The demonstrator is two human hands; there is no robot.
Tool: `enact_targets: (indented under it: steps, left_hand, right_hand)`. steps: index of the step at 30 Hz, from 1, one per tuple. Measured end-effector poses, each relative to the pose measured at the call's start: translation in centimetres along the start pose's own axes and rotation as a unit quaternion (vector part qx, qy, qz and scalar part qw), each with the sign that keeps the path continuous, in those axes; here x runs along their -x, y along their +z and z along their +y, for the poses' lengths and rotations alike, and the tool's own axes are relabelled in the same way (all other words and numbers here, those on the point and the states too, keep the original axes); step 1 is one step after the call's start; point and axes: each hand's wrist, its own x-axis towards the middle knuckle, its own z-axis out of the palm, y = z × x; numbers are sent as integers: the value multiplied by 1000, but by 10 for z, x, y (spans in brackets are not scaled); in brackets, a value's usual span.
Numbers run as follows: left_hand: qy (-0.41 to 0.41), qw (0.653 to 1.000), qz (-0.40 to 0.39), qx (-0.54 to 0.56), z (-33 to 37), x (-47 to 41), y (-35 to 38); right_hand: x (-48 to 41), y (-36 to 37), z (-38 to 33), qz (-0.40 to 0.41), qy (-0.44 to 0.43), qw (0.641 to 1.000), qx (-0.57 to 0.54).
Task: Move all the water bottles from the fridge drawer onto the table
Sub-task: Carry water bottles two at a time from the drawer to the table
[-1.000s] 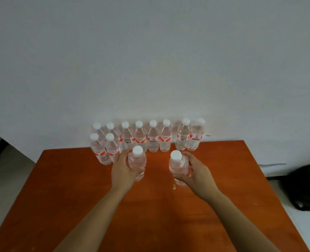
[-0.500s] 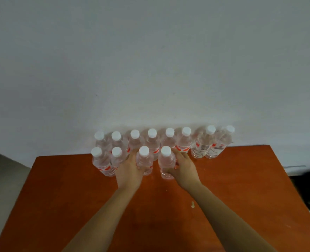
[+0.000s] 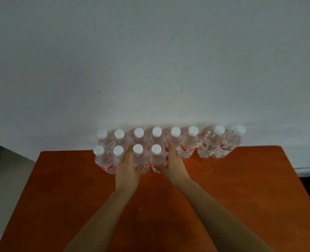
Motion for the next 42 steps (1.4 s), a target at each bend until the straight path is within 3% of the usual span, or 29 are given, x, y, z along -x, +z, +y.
enact_targets:
  steps: [6,12,17,24,33,42]
  left_hand:
    - [100,994,45,2,23,11,-32]
    - [195,973,75,-96,41,28,-46]
    - [194,964,28,-178,79,52,-41]
    - [278,940,-7,-198,160,107,-14]
    - [467,872,-66,-135,313,291,39]
    - [656,736,-162,-33,417,607,72]
  right_hand:
    - [27,-34,-28,44,-69,997,14]
    - [80,-82,-32,194,-134,963,133]
    - [121,-110,-10,271,-120,933,203]
    - [223,-166,25,359,-38,872,329]
    - [472,-257,91,514,115,779,342]
    - [830,-258,142,624,283,647,336]
